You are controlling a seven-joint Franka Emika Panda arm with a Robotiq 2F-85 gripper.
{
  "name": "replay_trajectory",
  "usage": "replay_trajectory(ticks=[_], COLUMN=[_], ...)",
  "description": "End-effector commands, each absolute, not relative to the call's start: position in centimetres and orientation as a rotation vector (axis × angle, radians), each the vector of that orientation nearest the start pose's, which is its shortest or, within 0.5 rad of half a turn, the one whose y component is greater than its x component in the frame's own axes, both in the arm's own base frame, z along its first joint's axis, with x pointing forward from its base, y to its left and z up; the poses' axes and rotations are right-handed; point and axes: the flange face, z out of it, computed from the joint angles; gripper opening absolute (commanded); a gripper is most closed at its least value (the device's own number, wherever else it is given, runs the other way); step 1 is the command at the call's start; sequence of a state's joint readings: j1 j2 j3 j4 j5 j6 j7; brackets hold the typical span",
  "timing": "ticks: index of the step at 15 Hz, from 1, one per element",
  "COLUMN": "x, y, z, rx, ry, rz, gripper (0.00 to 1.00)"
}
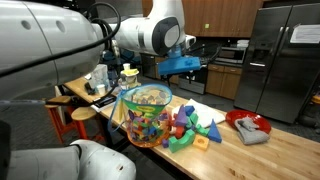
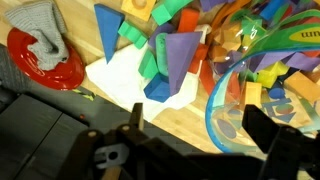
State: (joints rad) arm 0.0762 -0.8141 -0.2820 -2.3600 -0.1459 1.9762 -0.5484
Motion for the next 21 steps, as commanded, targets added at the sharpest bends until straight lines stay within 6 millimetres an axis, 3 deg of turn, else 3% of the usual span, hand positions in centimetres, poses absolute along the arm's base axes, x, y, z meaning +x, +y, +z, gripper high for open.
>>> replay_trajectory(ticks=[1, 4, 5, 21], x=[33.97, 34.58, 34.14, 34.58], y=[-11.8, -12.57, -11.67, -12.14], z=[62.83, 62.45, 62.5, 62.18], rx=[-3.086, -3.115, -3.094, -3.105], ry=[-0.701, -0.655, -0.66, -0.641], rz=[-0.715, -0.727, -0.713, -0.716], gripper=[1.0, 1.0, 1.0, 1.0])
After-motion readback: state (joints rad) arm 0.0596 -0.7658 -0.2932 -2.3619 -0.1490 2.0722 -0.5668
